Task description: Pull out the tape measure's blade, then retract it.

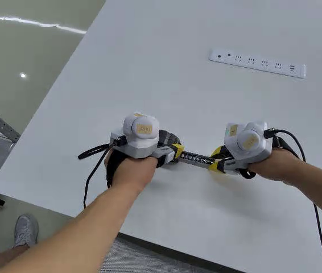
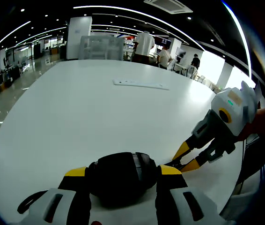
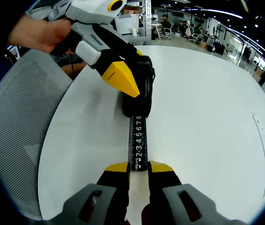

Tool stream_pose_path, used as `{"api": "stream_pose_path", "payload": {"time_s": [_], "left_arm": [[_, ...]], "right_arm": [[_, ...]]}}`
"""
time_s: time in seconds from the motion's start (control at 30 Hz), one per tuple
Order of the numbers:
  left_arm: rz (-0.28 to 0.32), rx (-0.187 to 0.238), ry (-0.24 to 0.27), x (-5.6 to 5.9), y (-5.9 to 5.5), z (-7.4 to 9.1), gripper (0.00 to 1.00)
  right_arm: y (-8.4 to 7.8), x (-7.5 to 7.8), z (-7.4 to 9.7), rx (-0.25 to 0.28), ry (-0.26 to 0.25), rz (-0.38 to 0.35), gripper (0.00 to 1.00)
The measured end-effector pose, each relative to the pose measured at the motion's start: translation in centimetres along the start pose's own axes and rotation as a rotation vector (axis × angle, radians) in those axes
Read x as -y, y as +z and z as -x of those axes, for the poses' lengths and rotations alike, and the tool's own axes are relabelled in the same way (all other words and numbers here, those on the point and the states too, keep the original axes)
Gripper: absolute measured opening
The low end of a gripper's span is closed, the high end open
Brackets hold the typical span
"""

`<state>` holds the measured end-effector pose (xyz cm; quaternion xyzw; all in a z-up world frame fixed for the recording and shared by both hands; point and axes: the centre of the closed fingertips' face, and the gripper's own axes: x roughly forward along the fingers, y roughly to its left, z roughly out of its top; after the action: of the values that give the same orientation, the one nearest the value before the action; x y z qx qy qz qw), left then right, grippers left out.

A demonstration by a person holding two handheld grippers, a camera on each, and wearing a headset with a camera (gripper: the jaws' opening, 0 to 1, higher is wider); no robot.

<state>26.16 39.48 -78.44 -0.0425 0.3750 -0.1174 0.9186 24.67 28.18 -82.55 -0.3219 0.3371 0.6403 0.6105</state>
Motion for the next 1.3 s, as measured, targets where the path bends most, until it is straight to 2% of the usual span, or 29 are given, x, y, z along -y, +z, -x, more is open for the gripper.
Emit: {"api": "stream_pose_path", "payload": {"time_s": [1.3], "left_arm": [[0.002, 0.025, -0.004, 0.0, 0.1, 0.1, 0.5]], "right_arm": [[3.5, -0.4, -2.6, 0.017, -0.02, -0.008, 0.11]]}}
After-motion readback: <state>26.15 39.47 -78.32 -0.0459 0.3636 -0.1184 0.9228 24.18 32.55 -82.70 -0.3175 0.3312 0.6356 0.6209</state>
